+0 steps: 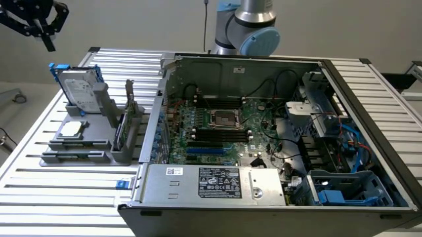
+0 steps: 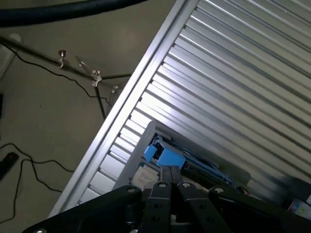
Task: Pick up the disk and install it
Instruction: 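Pick up the disk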
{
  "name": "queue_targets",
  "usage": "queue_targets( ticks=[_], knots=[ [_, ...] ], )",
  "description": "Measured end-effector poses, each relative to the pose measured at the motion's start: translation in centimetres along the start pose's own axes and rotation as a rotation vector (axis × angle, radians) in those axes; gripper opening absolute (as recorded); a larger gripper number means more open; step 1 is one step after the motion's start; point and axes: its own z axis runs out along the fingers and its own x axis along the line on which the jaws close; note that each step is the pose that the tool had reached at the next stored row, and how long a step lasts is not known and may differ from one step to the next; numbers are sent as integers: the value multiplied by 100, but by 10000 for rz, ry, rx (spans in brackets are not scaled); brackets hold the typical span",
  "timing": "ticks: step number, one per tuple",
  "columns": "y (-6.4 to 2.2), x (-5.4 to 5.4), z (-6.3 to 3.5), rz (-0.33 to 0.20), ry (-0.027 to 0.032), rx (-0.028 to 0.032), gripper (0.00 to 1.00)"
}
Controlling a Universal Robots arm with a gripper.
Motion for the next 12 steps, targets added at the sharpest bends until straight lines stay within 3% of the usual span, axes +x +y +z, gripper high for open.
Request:
queue_targets(
  ticks=[6, 12],
  knots=[
    [-1, 0, 8, -1089, -14, 88, 11],
    [1, -5, 61, -1957, -156, 249, 11]
  ],
)
